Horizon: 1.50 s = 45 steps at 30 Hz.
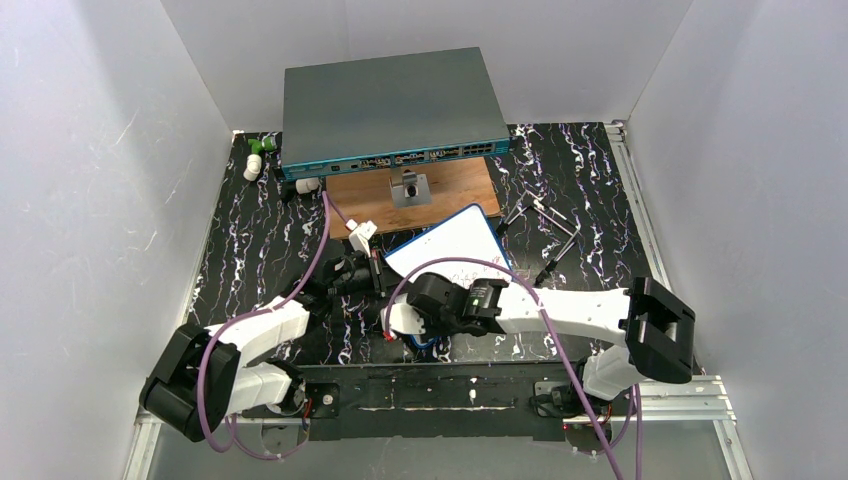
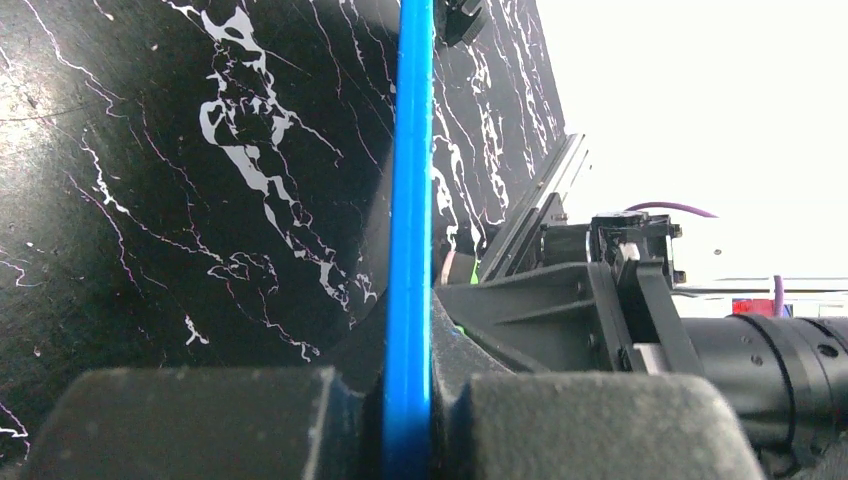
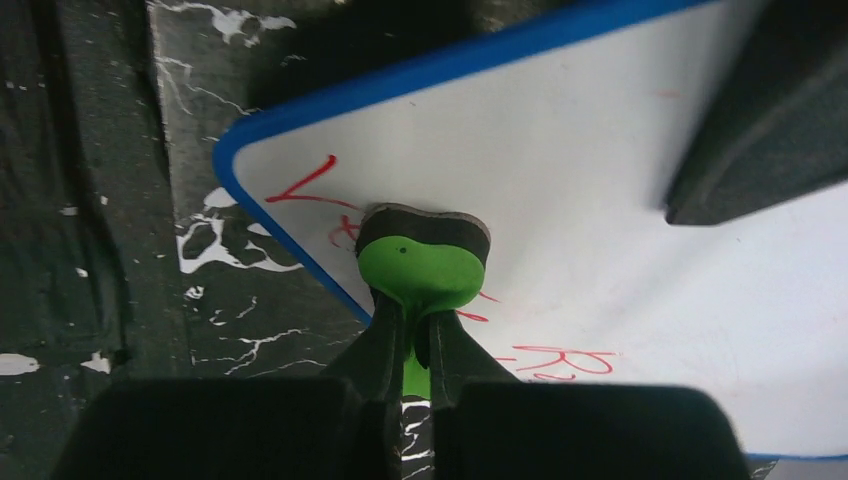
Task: Erase the whiteboard
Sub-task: Erase the whiteboard at the center of the board.
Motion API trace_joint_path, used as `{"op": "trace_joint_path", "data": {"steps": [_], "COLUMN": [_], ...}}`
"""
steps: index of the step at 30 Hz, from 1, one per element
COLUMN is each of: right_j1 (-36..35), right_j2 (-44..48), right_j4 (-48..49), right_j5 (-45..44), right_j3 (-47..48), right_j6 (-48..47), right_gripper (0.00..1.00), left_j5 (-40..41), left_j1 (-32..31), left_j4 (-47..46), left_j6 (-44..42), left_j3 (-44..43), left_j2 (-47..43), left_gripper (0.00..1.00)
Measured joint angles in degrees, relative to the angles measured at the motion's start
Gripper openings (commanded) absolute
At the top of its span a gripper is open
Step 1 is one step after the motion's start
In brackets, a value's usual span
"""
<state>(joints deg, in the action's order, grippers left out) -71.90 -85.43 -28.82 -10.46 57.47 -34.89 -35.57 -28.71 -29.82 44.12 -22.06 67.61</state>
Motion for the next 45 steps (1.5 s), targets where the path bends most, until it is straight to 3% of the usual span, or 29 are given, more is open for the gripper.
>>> {"op": "trace_joint_path", "data": {"steps": [5, 16, 30, 41, 45], "right_j1": [-0.7, 7.67, 0.94, 10.73, 10.32], "right_j2": [-0.42, 0.02, -0.46, 0.96, 1.64], "right_j4": [0.26, 2.08, 1.86, 4.2, 4.94], "right_j5": [-0.26, -3.26, -5.75, -4.55, -3.85], "right_j3": [0.02, -0.22, -0.28, -0.5, -1.92], "right_j6": [0.11, 0.5, 0.39, 0.74, 1.03], "right_gripper": [0.01, 0.01, 0.01, 0.01, 0.01], "left_j5": [-0.39, 1.31, 0.55, 1.07, 0.7], "left_j1": [0.0, 0.28, 0.39, 0.52, 0.52], "left_j4": [0.46, 0.22, 1.46, 1.33, 1.64], "left_j6": [-0.7, -0.59, -0.96, -0.42, -0.15], "left_j3": [0.07, 0.07, 0.07, 0.07, 0.07], "left_j2": [-0.48, -0.63, -1.51, -1.53, -1.53], "left_gripper": [0.0, 0.0, 0.0, 0.0, 0.0]}}
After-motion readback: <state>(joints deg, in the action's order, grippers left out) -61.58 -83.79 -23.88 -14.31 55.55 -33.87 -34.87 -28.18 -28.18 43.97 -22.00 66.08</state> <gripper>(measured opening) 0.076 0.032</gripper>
